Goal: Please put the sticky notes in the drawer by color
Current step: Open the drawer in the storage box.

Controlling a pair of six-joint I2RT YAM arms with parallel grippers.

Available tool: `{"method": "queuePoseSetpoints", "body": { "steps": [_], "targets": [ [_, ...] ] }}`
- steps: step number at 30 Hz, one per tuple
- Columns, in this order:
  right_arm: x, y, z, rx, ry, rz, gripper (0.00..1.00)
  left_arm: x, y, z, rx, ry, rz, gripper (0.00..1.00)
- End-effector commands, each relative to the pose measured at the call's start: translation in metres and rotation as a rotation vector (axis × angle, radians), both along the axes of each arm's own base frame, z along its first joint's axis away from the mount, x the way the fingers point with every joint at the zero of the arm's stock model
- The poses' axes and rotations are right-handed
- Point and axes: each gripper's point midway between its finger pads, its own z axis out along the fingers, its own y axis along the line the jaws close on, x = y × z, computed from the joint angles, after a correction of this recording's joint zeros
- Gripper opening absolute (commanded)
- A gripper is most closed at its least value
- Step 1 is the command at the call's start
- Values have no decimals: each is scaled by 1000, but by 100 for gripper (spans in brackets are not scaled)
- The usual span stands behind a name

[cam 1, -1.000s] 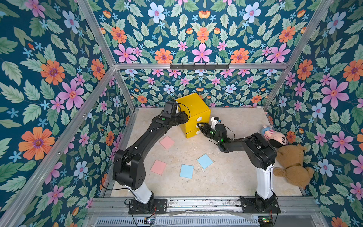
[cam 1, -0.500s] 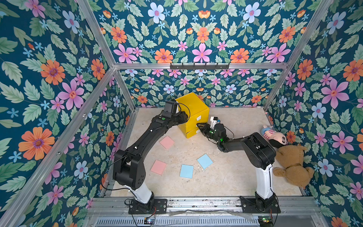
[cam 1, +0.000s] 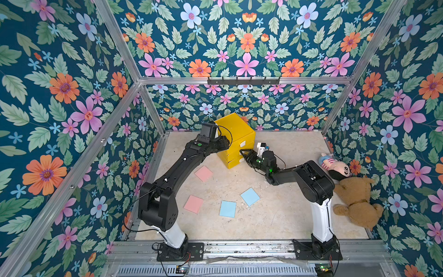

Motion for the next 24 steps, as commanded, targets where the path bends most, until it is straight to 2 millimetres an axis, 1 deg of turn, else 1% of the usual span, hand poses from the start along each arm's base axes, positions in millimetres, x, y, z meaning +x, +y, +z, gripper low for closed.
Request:
{"method": "queuePoseSetpoints", "body": {
  "steps": [1, 4, 7, 12, 13, 15, 24],
  "targets": [
    [1, 6, 9, 36, -16, 28, 60, -6, 3, -10, 36, 38, -16, 55],
    [1, 9, 15, 51, -35, 43, 59, -6, 2, -11, 36, 40, -16, 55],
    [0, 10, 17, 49, -41, 54, 56, -6, 2, -10, 35, 38, -17, 55],
    [0, 12, 26, 75, -58, 66, 55, -7, 3, -10, 34, 41, -15, 55],
    [1, 12, 26, 72, -55, 63, 55, -7, 3, -10, 34, 40, -16, 55],
    [4, 12, 23, 62, -50, 56, 50, -7, 3, -11, 35, 40, -16, 55],
    [4, 10, 20, 61, -38, 48, 42, -7, 3, -10, 35, 39, -17, 55]
  ]
}}
